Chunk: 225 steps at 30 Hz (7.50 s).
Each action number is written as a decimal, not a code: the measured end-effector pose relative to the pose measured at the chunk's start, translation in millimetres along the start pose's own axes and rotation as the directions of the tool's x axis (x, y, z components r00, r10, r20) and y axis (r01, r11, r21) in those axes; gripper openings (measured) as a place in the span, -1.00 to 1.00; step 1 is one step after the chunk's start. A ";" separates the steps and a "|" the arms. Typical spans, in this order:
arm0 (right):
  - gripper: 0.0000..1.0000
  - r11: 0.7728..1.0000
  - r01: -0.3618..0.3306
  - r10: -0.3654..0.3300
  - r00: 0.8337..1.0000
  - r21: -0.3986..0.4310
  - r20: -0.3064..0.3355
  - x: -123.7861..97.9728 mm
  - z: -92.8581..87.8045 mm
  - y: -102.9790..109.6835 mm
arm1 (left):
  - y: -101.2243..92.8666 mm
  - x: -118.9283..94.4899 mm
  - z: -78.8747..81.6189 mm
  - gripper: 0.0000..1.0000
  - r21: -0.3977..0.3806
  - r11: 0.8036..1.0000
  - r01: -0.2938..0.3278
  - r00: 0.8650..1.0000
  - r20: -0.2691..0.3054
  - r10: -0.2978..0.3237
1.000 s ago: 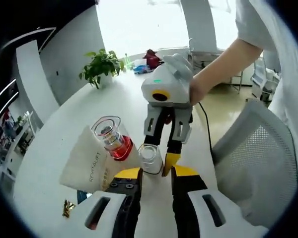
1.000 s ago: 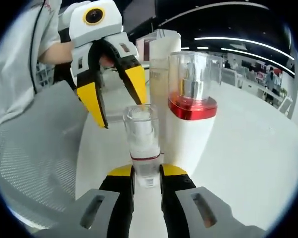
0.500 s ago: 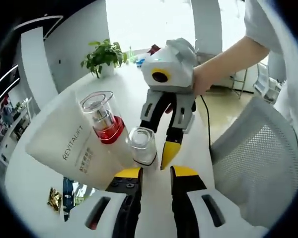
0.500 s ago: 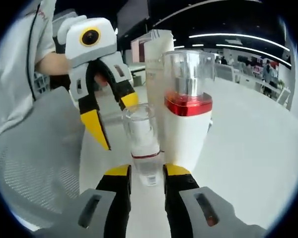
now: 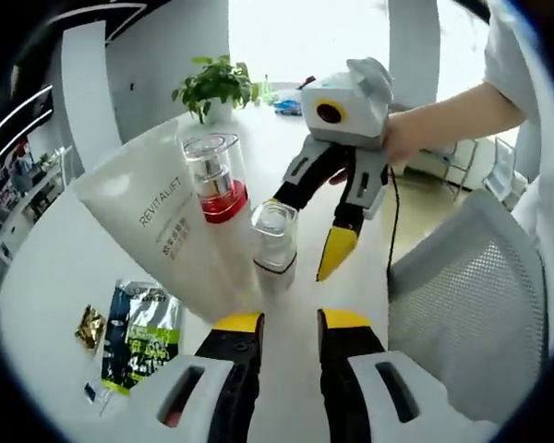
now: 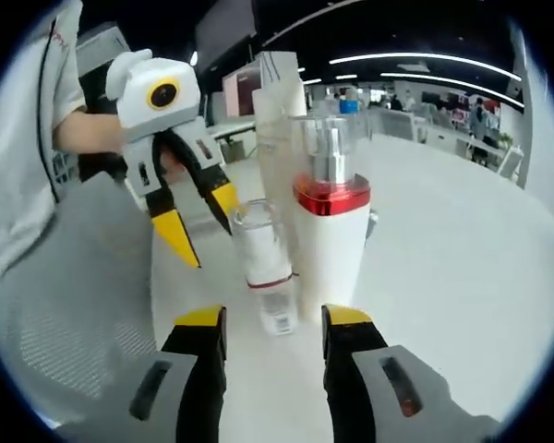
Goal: Arrange the skincare products in the storage area until every visible bottle or jar stands upright without overlapping.
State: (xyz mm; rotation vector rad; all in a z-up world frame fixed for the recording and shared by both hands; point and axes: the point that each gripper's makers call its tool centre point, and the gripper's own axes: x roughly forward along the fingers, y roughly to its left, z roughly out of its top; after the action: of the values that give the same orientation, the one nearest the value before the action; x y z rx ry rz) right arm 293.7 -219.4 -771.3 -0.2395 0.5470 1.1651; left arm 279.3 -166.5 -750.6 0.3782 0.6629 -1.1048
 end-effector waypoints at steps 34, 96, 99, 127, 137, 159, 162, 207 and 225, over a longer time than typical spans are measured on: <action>0.53 0.965 0.164 -0.186 0.978 0.204 0.092 -38.2 28.4 36.8 | -21.7 -98.0 -36.0 0.25 -0.301 0.936 -0.183 0.979 0.031 0.201; 0.99 0.870 0.279 -0.305 0.952 0.407 -0.001 -37.7 36.1 106.4 | 0.4 -242.0 -129.7 0.96 -0.497 0.786 -0.367 0.873 0.106 0.475; 0.99 0.874 0.270 -0.296 0.955 0.403 0.001 -35.9 37.2 106.2 | -0.7 -237.3 -130.8 0.98 -0.491 0.790 -0.367 0.883 0.082 0.462; 0.95 0.889 0.237 -0.255 0.967 0.393 -0.006 -31.6 34.3 115.5 | -0.9 -171.8 -106.2 0.89 -0.443 0.841 -0.311 0.933 0.029 0.360; 0.93 0.912 0.252 -0.259 0.966 0.323 -0.022 -23.7 33.3 119.3 | 11.0 -146.8 -116.7 0.73 -0.465 0.821 -0.331 0.935 -0.046 0.351; 0.87 0.893 0.291 -0.301 0.953 0.343 -0.025 -26.4 25.7 107.6 | 33.1 -103.9 -131.4 0.21 -0.427 0.828 -0.364 0.931 -0.196 0.308; 0.87 0.890 0.300 -0.308 0.951 0.343 -0.034 -26.6 23.8 104.9 | 38.5 -97.1 -138.6 0.18 -0.405 0.833 -0.377 0.923 -0.241 0.301; 0.78 0.884 0.322 -0.291 0.947 0.339 -0.140 -20.2 11.9 108.9 | 63.9 -74.0 -155.2 -0.55 -0.115 0.923 -0.367 0.865 -0.407 0.293; 0.74 0.870 0.296 -0.282 0.955 0.394 -0.094 -22.3 21.1 109.6 | 55.8 -82.7 -138.9 -0.57 -0.394 0.862 -0.319 0.937 -0.265 0.225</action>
State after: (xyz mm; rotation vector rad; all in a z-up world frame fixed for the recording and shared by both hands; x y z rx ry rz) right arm 192.9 -185.2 -731.0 0.0192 0.7417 0.7346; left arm 264.3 -4.2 -802.4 0.1971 0.9878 -0.6229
